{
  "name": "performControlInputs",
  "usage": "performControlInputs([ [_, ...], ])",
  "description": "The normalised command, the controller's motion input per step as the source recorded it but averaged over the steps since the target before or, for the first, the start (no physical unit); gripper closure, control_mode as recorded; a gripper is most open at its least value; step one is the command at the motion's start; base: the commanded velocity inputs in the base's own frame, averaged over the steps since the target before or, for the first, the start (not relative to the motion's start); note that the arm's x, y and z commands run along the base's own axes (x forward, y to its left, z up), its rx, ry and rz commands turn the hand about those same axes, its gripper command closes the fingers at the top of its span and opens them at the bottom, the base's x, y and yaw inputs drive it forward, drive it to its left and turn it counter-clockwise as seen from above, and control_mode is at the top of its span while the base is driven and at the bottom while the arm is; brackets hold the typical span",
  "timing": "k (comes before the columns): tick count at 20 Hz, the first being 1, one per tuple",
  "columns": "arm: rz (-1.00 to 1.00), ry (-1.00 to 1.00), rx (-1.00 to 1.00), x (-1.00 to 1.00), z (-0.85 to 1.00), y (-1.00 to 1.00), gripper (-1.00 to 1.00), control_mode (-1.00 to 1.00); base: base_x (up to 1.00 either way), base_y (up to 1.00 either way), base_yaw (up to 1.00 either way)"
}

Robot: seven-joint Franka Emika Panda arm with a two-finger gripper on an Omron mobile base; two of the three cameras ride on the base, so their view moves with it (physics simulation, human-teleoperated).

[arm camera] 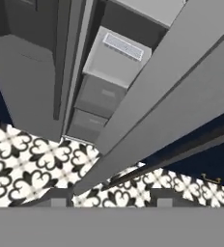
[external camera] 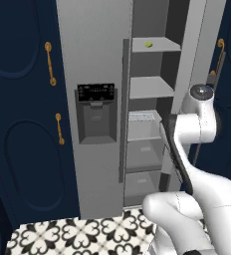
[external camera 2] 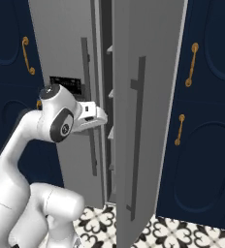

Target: Grab a lemon wedge from the fridge and one ice cube from the ice bowl, and put them in the glass of lemonade.

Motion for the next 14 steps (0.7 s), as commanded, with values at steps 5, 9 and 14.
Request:
performControlInputs([
  [5, 0.02, 0.01, -0.31, 0.21, 0.0, 0.41, -1.0, -1.0, 0.0, 0.0, 0.0],
  [9, 0.0, 0.08, -0.24, 0.56, 0.0, 0.07, -1.0, -1.0, 0.0, 0.0, 0.0],
  [14, 0.0, 0.16, -0.16, 0.78, 0.0, 0.0, -1.0, -1.0, 0.0, 0.0, 0.0],
])
